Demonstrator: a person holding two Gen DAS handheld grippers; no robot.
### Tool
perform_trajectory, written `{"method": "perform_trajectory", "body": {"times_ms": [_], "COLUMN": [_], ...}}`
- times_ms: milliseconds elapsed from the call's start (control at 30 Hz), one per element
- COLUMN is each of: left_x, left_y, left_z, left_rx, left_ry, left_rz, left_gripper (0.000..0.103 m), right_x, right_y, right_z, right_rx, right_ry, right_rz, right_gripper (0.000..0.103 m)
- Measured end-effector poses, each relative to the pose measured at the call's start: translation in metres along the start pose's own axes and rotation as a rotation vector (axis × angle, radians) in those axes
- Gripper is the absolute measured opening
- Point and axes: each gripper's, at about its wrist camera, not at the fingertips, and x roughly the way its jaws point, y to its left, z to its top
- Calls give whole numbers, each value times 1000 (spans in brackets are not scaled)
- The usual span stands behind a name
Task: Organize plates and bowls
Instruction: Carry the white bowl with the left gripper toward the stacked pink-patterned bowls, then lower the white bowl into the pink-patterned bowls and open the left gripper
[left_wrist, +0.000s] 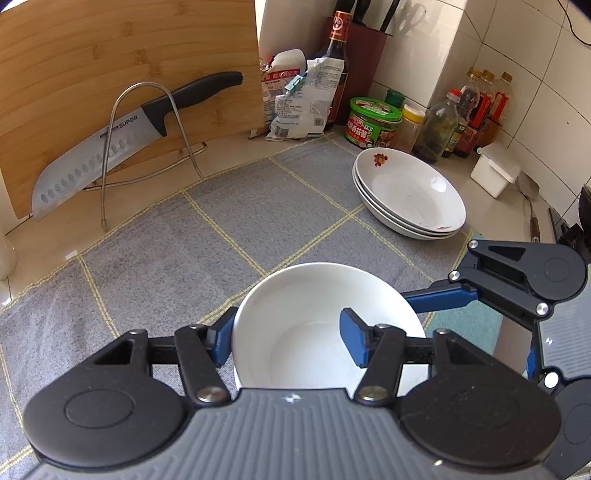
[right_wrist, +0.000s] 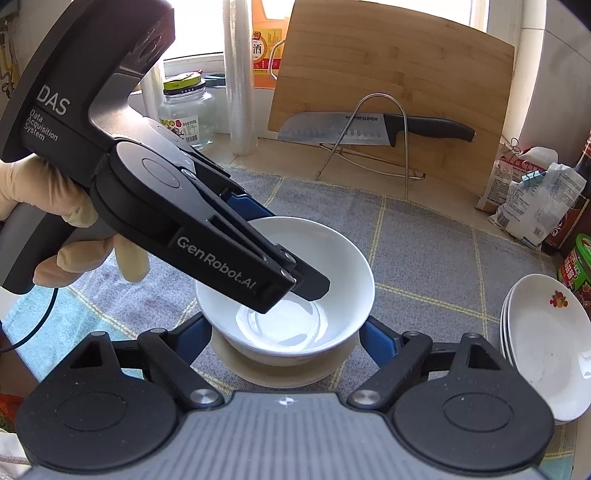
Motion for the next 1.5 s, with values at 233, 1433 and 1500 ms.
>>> {"method": "perform_trajectory", "body": {"times_ms": [233, 1433, 1500], "left_x": [2, -33, -34], "left_y": [0, -18, -19], "left_z": [-1, -40, -45], "left_rx": [1, -28, -40], "left_ry": [4, -140, -149], "left_rz": [-2, 53, 53], "left_gripper": [58, 84, 86], "right_x": [2, 2, 3], "right_y": [0, -1, -2], "right_z": [-1, -10, -12], "right_rx": [3, 1, 5], "right_ry": [11, 11, 17], "right_rz": [4, 20, 22], "right_gripper": [90, 103, 103]}}
